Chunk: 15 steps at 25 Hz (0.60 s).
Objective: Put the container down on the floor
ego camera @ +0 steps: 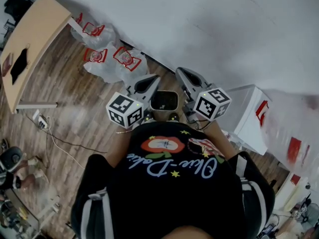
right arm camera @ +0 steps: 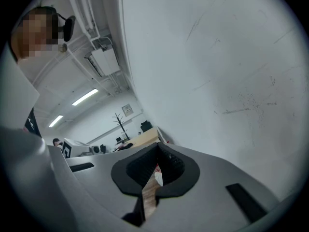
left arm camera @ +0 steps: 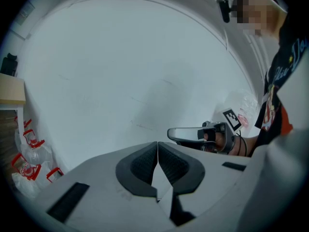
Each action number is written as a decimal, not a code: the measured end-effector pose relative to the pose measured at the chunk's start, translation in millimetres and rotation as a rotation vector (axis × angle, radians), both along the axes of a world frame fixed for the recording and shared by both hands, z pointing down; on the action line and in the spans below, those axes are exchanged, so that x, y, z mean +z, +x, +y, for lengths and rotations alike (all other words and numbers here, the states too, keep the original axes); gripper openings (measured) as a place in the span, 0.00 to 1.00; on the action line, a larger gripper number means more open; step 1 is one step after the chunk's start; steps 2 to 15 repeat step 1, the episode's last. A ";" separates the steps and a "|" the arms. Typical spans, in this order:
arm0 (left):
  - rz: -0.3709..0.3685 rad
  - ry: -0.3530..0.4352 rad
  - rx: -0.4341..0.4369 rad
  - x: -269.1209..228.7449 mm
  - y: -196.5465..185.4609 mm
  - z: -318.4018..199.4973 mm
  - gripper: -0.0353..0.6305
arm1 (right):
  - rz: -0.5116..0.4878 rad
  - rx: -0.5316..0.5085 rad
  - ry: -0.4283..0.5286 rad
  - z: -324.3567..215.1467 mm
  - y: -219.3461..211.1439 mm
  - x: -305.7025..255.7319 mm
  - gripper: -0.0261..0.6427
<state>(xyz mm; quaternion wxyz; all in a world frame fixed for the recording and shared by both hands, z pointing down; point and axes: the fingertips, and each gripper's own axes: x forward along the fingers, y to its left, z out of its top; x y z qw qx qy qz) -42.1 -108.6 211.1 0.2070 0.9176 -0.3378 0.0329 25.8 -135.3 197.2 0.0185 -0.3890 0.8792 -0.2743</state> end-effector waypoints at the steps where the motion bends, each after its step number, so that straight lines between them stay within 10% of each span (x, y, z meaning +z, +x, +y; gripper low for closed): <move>1: 0.000 0.000 -0.002 0.2 -1.0 0.3 0.06 | 0.002 -0.001 -0.001 0.2 -0.6 0.2 0.04; 15: 0.000 0.000 -0.002 0.2 -1.0 0.3 0.06 | 0.002 -0.001 -0.001 0.2 -0.6 0.2 0.04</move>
